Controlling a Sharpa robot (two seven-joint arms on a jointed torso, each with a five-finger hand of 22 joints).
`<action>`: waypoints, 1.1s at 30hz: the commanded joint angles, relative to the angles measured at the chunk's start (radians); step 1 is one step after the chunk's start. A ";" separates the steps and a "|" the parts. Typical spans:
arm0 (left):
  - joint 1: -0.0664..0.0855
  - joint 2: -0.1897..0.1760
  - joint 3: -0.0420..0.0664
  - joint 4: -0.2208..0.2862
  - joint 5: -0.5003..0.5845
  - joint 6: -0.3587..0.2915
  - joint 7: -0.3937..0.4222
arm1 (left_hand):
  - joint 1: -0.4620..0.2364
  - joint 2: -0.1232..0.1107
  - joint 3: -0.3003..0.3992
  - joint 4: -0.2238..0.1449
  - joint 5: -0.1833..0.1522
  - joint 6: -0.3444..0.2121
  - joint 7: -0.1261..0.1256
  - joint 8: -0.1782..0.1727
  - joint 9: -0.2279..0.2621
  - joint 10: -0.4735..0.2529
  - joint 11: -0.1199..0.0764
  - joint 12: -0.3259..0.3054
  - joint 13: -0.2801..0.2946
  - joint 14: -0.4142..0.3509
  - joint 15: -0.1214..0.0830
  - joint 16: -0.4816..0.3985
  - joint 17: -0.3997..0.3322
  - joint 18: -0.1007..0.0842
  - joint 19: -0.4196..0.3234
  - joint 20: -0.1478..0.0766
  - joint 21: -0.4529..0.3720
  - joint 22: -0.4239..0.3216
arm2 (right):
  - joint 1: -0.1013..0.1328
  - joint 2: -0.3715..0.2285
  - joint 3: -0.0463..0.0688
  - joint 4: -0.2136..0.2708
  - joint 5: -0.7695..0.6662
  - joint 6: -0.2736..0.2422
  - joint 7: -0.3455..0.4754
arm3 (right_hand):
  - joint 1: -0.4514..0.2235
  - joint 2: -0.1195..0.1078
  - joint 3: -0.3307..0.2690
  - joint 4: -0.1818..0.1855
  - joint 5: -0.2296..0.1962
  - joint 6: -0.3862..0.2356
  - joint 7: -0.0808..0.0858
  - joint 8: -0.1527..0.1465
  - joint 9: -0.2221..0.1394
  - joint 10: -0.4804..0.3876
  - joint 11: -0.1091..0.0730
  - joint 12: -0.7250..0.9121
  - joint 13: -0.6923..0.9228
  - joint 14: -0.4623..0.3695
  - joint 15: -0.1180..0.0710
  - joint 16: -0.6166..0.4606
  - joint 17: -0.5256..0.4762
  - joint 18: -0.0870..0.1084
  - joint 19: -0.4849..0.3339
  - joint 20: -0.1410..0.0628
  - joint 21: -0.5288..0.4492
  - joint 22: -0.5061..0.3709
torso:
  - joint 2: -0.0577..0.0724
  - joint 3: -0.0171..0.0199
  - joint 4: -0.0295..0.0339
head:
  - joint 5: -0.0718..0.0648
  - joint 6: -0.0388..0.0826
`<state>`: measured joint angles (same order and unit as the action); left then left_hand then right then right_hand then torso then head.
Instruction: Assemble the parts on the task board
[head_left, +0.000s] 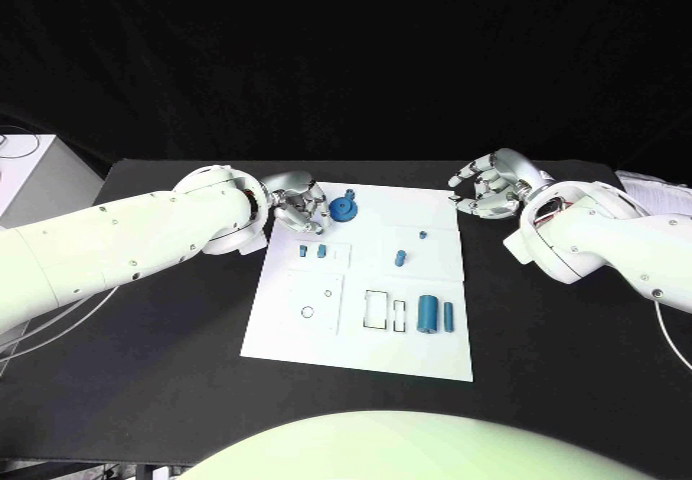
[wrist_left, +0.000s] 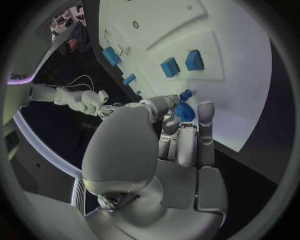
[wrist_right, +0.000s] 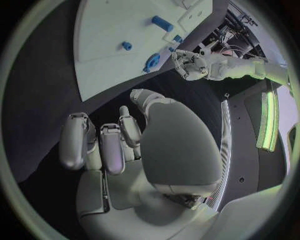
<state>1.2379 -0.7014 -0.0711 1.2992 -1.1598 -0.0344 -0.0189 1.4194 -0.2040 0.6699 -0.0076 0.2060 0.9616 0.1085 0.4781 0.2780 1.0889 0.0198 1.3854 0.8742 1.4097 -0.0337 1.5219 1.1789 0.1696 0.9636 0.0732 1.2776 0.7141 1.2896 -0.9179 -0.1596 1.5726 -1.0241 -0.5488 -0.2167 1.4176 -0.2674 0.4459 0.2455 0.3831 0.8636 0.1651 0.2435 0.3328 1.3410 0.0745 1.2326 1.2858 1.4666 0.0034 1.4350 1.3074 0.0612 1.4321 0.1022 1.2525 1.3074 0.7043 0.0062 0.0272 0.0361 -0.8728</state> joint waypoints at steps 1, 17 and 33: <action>0.000 0.002 0.001 -0.002 -0.011 0.008 -0.008 | -0.013 0.003 0.005 0.005 0.000 0.005 0.000 0.004 0.002 0.006 0.003 0.005 0.001 0.011 0.000 0.006 0.004 -0.001 0.009 0.001 0.007 0.002 | -0.001 0.001 0.000 0.000 -0.008 0.009 0.008 | -0.011 0.001 0.006 0.002 0.002 -0.008 0.000 0.005 0.000 -0.003 0.000 -0.002 0.002 0.049 -0.005 -0.003 0.083 0.008 -0.004 0.000 0.000 0.107 | 0.000 0.0005 -0.0001 | 0.000 0.000; 0.000 0.002 0.001 -0.006 -0.011 0.017 -0.022 | -0.016 0.006 0.007 0.008 0.000 0.004 0.001 0.003 0.002 0.008 0.003 0.007 0.005 0.012 0.000 0.007 0.006 -0.001 0.011 0.000 0.007 0.005 | -0.001 0.000 0.000 0.001 -0.008 0.007 0.008 | -0.011 0.001 0.006 0.002 0.002 -0.008 0.000 0.005 0.000 -0.003 0.000 -0.002 0.002 0.049 -0.005 -0.003 0.083 0.008 -0.004 0.000 0.000 0.107 | 0.000 0.0006 -0.0001 | -0.001 0.000; 0.000 0.001 0.001 -0.009 -0.014 0.034 -0.041 | -0.025 0.013 0.009 0.018 0.000 0.000 0.002 0.001 0.002 0.004 0.004 0.005 0.000 0.014 0.001 0.007 0.008 -0.001 0.011 0.001 0.005 0.001 | -0.001 -0.001 0.000 0.001 -0.008 0.006 0.009 | -0.011 0.001 0.006 0.002 0.002 -0.008 0.000 0.005 0.000 -0.003 0.000 -0.002 0.002 0.049 -0.005 -0.003 0.083 0.008 -0.004 0.000 0.000 0.107 | 0.001 0.0001 0.0000 | -0.001 0.000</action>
<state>1.2379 -0.7018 -0.0711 1.2895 -1.1692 -0.0189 -0.0524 1.4036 -0.1883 0.6804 0.0031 0.2060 0.9615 0.1085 0.4780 0.2787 1.0921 0.0232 1.3853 0.8733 1.4170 -0.0338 1.5257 1.1855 0.1697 0.9686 0.0751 1.2815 0.7170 1.2887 -0.9186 -0.1596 1.5729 -1.0241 -0.5492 -0.2163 1.4174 -0.2672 0.4460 0.2457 0.3831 0.8636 0.1651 0.2435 0.3328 1.3411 0.0745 1.2328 1.2858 1.4666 0.0034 1.4350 1.3073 0.0611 1.4322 0.1022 1.2525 1.3079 0.7046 0.0065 0.0270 0.0353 -0.8728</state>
